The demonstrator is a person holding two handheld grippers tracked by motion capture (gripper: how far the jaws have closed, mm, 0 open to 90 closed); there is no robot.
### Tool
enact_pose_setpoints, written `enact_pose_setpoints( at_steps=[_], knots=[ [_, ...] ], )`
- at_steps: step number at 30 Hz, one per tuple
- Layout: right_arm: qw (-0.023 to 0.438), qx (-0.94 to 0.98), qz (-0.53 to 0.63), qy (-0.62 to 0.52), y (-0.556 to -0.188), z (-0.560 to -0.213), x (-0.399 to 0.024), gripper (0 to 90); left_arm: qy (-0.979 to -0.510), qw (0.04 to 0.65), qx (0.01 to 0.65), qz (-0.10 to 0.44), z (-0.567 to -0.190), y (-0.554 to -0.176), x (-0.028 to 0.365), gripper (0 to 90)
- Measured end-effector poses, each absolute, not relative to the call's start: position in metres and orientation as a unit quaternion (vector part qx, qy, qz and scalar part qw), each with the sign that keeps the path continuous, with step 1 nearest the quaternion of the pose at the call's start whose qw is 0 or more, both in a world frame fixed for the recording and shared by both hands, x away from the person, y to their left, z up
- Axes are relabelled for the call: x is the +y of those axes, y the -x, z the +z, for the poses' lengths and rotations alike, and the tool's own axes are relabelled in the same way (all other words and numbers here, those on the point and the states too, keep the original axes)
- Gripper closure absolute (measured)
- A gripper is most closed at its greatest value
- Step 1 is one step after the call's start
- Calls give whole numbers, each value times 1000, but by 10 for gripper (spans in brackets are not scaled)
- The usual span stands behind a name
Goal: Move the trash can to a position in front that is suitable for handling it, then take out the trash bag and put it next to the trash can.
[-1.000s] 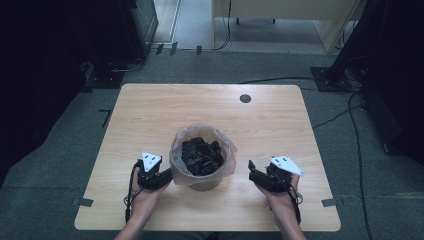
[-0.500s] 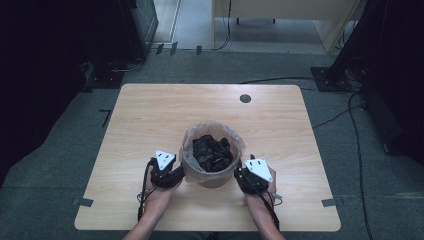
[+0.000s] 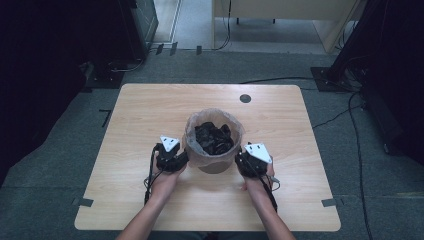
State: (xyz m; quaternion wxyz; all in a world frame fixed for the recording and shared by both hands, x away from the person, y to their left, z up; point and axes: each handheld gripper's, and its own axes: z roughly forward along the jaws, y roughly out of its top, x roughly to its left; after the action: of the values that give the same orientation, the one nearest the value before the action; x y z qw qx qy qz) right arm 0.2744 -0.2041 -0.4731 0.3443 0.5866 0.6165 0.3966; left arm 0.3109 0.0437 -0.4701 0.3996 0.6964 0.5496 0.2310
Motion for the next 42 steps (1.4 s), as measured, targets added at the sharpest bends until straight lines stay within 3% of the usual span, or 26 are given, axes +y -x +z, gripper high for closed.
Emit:
enact_pose_setpoints(
  at_steps=[4, 8, 15, 33, 37, 42],
  knots=[
    [329, 614, 416, -584, -288, -470, -214, 469, -682, 415, 562, 219, -469, -320, 57, 432],
    [339, 611, 408, -587, -283, -469, -227, 376, -669, 425, 572, 213, -476, -314, 83, 399],
    [331, 604, 411, -597, -273, -484, -256, 352, -682, 402, 577, 202, -503, -297, 101, 411],
    [303, 614, 378, -623, -274, -509, -247, 338, -741, 402, 500, 201, -497, -272, 41, 370],
    [298, 616, 374, -627, -274, -513, -245, 335, -740, 410, 487, 217, -488, -270, 35, 439],
    [304, 621, 369, -621, -272, -513, -241, 332, -733, 418, 492, 213, -486, -275, 32, 611]
  ],
)
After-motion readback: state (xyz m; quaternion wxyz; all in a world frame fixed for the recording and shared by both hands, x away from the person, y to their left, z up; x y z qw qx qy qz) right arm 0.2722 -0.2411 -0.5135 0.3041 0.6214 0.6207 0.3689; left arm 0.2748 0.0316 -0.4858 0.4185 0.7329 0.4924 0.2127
